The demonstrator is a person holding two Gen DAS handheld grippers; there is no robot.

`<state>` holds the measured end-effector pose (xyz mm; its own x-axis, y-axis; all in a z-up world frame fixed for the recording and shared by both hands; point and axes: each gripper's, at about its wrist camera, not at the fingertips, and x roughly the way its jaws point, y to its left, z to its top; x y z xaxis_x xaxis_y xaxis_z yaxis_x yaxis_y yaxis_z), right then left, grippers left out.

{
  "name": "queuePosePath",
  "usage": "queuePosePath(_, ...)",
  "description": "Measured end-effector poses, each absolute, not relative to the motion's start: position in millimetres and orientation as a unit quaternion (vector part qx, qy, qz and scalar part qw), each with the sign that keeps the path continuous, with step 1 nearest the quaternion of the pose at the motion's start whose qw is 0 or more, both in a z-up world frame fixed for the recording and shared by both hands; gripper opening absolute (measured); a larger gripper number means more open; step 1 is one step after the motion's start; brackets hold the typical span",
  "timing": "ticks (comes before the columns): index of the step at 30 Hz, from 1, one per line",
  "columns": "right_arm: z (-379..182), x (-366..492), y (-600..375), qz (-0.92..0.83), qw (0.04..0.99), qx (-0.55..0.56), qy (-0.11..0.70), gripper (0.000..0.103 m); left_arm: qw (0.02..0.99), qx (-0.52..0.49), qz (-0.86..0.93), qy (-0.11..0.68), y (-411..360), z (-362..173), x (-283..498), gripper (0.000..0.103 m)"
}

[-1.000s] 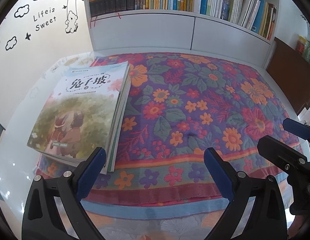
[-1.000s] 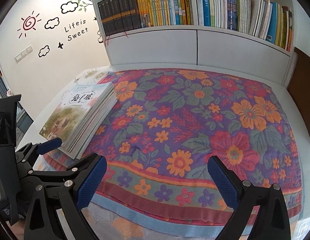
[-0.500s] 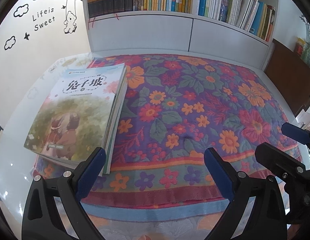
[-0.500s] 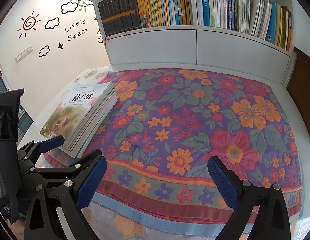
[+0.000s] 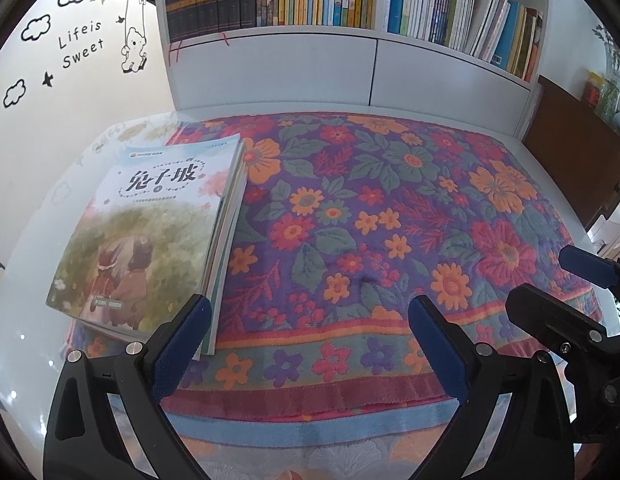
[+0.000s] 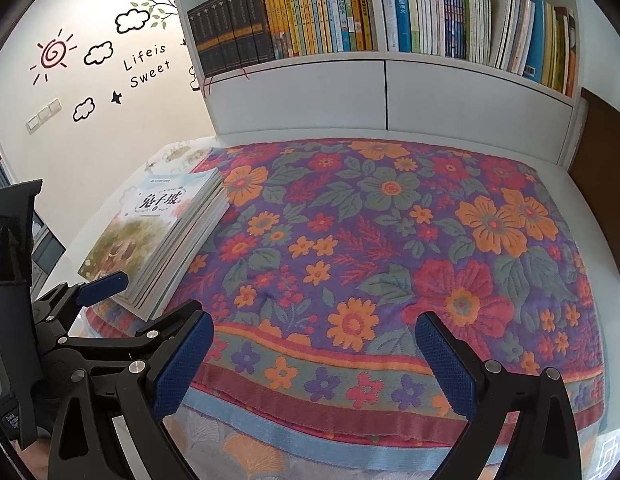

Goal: Organize books

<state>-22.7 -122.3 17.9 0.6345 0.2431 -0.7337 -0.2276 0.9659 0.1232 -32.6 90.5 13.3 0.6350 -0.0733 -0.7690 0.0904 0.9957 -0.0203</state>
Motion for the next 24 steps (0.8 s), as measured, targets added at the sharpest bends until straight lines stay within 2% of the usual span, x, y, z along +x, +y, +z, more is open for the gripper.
queuePosePath(24, 21.6, -25.5, -120.8, 0.109, 0.91, 0.0, 0.4, 0.1, 0.906, 0.009, -0.055, 0.419, 90.1, 15.0, -31.7, 0.099)
